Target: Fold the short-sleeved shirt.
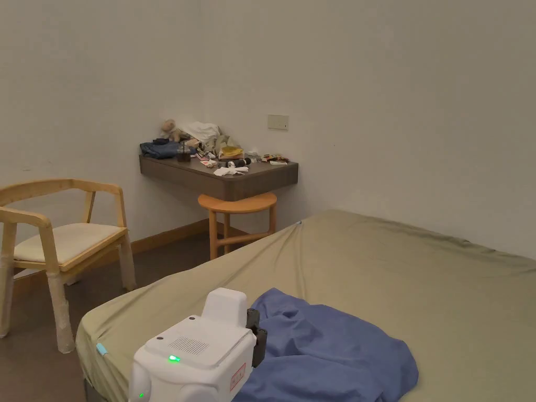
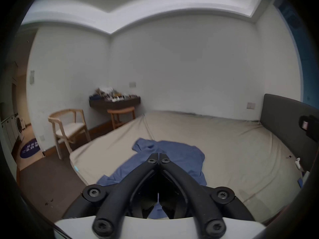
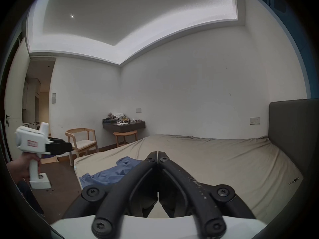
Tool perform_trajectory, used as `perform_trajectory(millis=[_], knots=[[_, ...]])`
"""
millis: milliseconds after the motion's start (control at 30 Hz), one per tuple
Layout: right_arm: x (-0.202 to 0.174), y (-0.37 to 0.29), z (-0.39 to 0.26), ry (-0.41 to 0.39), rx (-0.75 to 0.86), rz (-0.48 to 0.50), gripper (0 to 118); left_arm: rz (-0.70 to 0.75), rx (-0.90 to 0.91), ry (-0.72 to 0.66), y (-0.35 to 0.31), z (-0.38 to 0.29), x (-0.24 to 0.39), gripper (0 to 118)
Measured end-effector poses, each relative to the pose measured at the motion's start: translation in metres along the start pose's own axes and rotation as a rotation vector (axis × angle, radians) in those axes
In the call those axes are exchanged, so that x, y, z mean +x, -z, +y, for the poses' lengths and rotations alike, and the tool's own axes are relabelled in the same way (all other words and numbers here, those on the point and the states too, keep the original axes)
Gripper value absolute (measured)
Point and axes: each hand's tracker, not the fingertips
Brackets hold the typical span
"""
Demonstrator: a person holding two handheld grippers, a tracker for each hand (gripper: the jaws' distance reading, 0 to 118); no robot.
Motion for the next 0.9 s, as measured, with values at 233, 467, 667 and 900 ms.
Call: perform_trajectory(millis=[233,467,667,900], knots=[[0.018,0.045,-0.032,-0.037,-0.094,-0.031,1,-0.02,-0.312,0.063,0.175,-0.037,0.003,0],[0.039,0.091,-0.057,-0.028,-0.159,-0.05,1,-0.042,-0.563,0.054,0.307,-0.089,-0.001,106],[0.05,0.106,-0.075,0.0,-0.196,-0.08,1,-0.056,-0.61,-0.03,0.366,-0.102,-0.003,113],[0.052,0.114,-0.086,0.012,-0.23,-0.101,1,-0.039,-0.772,0.046,0.398,-0.15,0.005,101]])
